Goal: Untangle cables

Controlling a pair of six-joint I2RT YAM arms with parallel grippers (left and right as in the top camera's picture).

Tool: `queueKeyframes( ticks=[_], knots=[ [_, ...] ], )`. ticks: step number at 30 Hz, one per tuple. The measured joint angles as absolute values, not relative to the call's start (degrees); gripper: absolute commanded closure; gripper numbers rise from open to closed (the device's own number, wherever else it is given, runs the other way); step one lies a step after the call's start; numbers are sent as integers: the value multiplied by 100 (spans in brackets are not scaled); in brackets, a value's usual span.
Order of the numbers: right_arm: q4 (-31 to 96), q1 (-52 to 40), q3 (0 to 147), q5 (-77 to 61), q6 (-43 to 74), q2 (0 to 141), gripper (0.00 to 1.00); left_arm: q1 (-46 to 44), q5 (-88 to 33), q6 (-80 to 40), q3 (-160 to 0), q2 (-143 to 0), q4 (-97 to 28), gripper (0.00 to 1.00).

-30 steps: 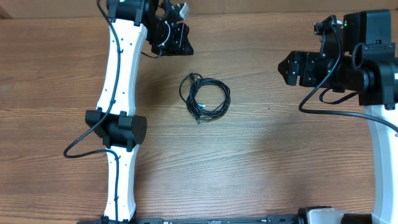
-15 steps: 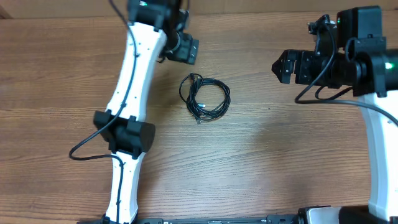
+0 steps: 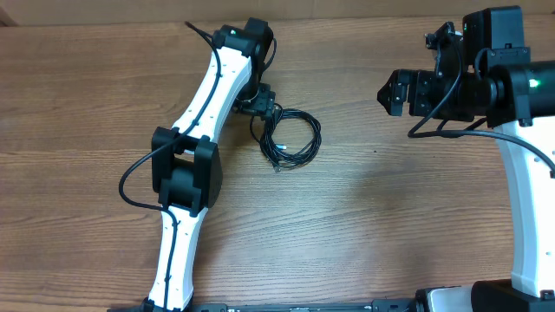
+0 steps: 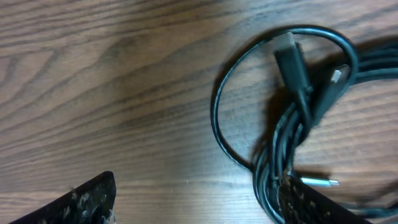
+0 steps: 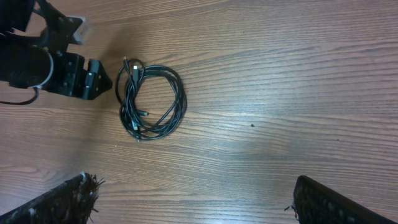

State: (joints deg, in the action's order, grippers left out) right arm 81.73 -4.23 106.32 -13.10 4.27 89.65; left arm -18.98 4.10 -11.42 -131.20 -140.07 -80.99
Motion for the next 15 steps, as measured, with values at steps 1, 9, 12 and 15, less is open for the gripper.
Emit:
queueKeyframes(
  ticks=[1,9,12,15],
  knots=[
    [8171,-423,10632,-1306,427,8965,0,-1898,416,-1170,-13047,-14007,-8027,15],
    [7098,-464,9797,-1559,1201,8956,12,-1824,443,-1221,-12947,-14007,-8117,16],
    [6211,-644,8989,-1712,1625,8965,10,-1706,360,-1234,-13262,-14007,-8401,16],
    [5376,-969,8165,-1802,2036,8971,7,-1549,303,-1243,-13893,-14007,-8777,17]
  ],
)
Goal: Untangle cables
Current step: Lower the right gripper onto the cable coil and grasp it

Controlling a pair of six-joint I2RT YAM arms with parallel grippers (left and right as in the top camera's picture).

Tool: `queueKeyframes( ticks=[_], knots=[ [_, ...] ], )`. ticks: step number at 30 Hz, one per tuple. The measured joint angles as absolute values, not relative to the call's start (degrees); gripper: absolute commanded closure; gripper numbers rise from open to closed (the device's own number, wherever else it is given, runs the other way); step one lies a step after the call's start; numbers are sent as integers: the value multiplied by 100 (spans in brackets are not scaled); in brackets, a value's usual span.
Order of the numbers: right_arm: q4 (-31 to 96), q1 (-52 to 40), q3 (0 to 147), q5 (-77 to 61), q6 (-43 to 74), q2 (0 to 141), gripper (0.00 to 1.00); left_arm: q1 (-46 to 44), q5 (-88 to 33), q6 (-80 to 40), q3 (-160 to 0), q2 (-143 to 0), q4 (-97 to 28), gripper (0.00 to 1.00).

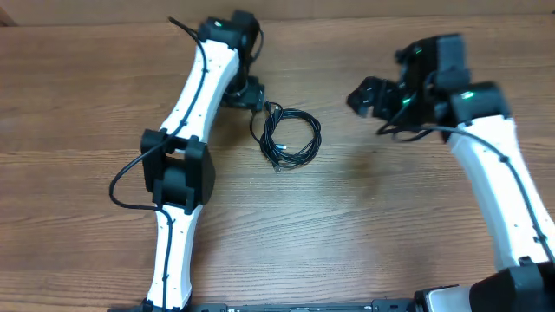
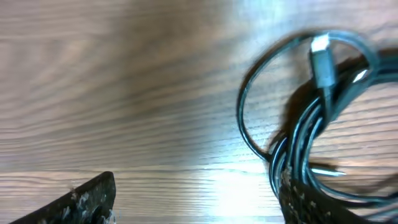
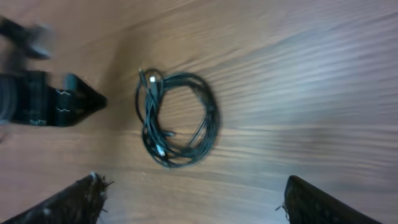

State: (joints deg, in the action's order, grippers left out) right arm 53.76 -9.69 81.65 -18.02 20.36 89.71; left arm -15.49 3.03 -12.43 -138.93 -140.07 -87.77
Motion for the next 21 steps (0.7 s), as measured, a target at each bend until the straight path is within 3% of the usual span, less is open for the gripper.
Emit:
queueKeyframes(
  ticks=[10,21],
  knots=[
    [3964,-2196,6958,-1496,3135,9028,11,-1332,-154,-1319,-15963,-13996,-9649,15],
    [3736,-2373,6919,-1011,3406,10014,16,-1514,-587,-1317,-16046,-13428,-9666,13]
  ],
)
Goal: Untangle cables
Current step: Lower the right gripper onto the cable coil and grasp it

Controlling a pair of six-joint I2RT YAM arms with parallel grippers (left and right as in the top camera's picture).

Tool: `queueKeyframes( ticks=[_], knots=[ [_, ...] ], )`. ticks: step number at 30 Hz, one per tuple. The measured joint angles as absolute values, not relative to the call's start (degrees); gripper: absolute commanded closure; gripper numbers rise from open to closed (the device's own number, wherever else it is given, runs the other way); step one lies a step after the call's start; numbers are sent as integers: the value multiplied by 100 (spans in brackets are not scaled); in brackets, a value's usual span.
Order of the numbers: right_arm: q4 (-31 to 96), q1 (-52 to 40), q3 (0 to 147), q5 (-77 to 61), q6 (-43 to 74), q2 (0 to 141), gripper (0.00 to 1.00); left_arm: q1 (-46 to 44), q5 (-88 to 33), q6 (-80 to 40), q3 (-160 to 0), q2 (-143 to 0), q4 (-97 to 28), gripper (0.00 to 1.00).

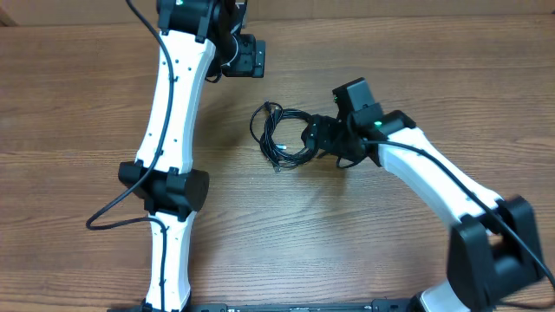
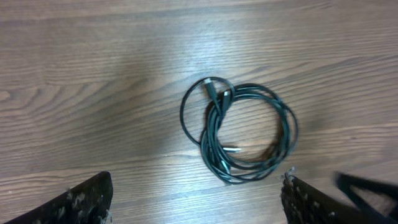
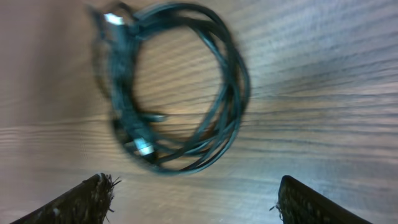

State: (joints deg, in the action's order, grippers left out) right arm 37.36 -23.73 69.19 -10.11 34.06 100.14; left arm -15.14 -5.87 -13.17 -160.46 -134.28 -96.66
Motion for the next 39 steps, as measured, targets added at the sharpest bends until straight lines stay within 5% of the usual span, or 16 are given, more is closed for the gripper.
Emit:
queueKeyframes(
  ticks=[16,26,29,30,31,39],
  knots=[
    [2915,-2370,6875,-1011,3435,10777,16,-1514,-613,-1310,-16066,-12910,-9668,13],
    [2545,-2370,6875,-1031,3450,10868,25,-1579,-648,-1186,-16066,-12910,-9668,13],
    [2517,-2373,6875,-1041,3435,11142,41,-1579,-650,-1181,-16066,-12910,-9668,13],
    [2488,-2370,6875,-1052,3389,11227,73,-1579,-650,-1175,-16066,-12910,-9668,13],
    [2449,-2366,6890,-1068,3385,11236,96,-1579,-655,-1164,-16066,-12910,-9666,13],
    [2779,-2366,6980,-1232,3441,11391,96,-1579,-668,-1149,-16066,-12910,-9668,12]
  ],
)
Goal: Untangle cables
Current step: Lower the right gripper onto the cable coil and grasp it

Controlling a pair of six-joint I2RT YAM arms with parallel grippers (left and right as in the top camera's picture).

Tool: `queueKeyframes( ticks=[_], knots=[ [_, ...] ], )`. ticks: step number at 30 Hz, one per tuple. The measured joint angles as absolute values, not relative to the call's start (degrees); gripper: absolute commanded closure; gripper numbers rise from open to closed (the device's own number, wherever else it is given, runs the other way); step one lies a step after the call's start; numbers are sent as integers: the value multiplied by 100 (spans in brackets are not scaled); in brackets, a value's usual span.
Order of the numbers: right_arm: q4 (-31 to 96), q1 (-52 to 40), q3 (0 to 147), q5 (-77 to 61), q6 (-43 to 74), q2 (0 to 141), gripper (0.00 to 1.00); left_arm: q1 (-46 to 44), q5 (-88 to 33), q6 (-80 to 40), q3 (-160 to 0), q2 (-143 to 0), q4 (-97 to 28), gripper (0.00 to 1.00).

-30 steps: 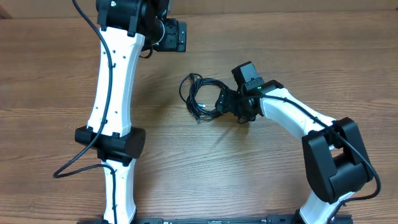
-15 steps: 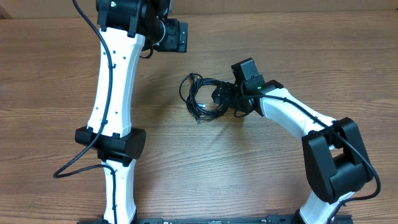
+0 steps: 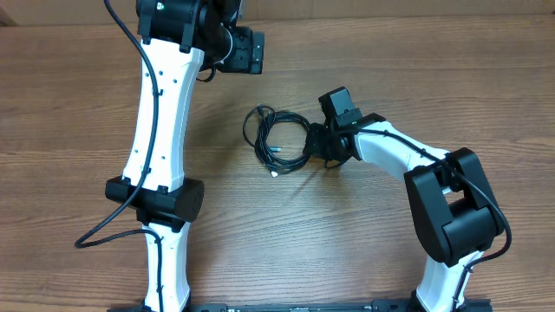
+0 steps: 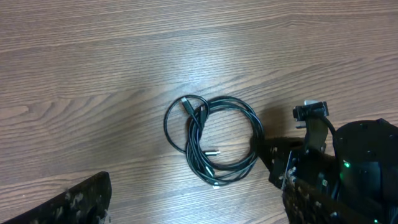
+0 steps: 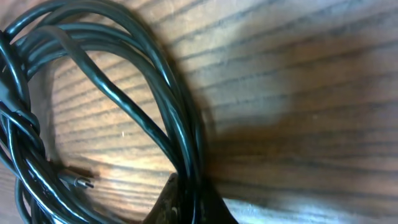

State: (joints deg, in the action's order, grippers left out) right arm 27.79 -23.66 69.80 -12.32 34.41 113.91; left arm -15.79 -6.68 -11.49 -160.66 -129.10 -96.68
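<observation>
A coil of thin black cable with several loops and loose plug ends lies on the wooden table. My right gripper is low at the coil's right edge, shut on a bundle of its strands. In the right wrist view the strands run down into the closed fingers of that gripper. My left gripper hangs high beyond the coil, open and holding nothing. From the left wrist the whole coil shows below, with the right gripper at its right side.
The left arm's white links run down the table's left side, with its cable looped near the elbow. The right arm reaches in from the front right. Bare wood surrounds the coil.
My right gripper, open just at the coil's right edge before, is now shut on the strands there. The coil has shifted slightly to the left. The left gripper stays high and open.
My left gripper was low at the coil's left edge with the right arm far off at the right. Then the left had drawn back and the right had come closer. Later the left was high and the right open beside the coil, where it now grips.
</observation>
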Motion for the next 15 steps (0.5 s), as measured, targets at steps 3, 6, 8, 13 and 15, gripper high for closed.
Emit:
queueKeyframes(
  ticks=[3,6,8,13,15],
  knots=[
    [3269,-2366,7227,-1262,3361,11367,96,-1579,-668,-1144,-16066,-12910,-9668,12],
    [3721,-2366,7588,-1269,3249,11238,96,-1579,-668,-1133,-16066,-12910,-9668,11],
    [4128,-2366,7940,-1262,3153,11045,96,-1579,-666,-1072,-16066,-12910,-9668,11],
    [4963,-2366,8989,-1264,2880,10370,96,-1579,-521,-1011,-16064,-12910,-9668,7],
    [5155,-2366,9295,-1264,2768,10042,96,-1579,-456,-1000,-16044,-12910,-9666,4]
  ],
)
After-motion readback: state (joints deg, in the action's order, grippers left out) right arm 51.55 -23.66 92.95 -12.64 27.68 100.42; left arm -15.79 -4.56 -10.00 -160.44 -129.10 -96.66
